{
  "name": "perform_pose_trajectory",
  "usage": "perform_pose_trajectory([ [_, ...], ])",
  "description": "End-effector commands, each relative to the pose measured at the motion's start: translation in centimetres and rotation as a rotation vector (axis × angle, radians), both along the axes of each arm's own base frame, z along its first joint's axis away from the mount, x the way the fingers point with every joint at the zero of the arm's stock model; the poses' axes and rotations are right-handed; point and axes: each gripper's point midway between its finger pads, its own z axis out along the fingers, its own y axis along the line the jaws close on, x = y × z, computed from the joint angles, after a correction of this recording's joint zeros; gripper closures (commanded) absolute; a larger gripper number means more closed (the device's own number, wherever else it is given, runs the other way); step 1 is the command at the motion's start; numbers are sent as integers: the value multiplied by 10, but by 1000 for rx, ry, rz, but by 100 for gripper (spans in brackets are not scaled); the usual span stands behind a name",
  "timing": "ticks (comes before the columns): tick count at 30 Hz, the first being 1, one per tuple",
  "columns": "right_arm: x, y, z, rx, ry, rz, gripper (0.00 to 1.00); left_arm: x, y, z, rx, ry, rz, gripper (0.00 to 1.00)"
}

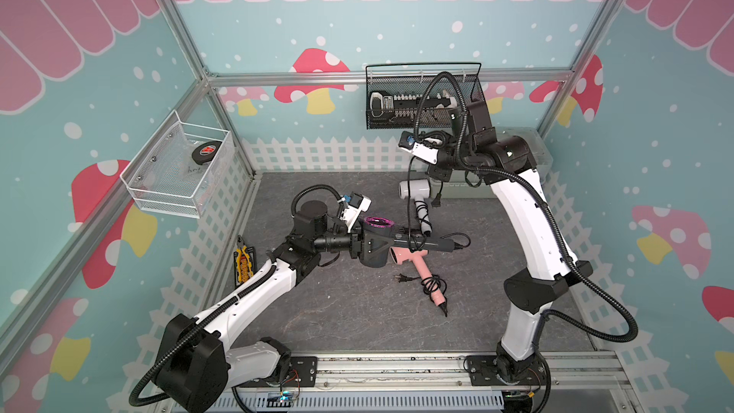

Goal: Wrap the cord around the hair dryer
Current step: Wrap the power cord around the hair dryer.

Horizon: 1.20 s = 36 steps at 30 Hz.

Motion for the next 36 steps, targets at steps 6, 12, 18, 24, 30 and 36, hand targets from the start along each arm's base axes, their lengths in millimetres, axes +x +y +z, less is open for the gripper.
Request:
perform_pose_trajectory([
  [6, 21, -12, -44, 368, 313, 107, 100, -32, 4, 97, -215, -257, -133, 100],
  [12, 30, -31, -74, 498, 451, 50, 100, -25, 10, 117, -266, -298, -107, 100],
  [18, 26, -48, -85, 633, 494, -17, 100, -1, 33, 138, -378, -311, -11, 100],
  [24, 12, -50, -106, 722, 537, -48, 100, 18, 50, 157, -488, -315, 56, 100],
  [30, -2, -45, -139, 787, 610, -60, 100, 33, 54, 184, -541, -331, 105, 100],
  [36, -15, -30, -182, 770, 685, -78, 100, 47, 40, 212, -510, -361, 132, 100],
])
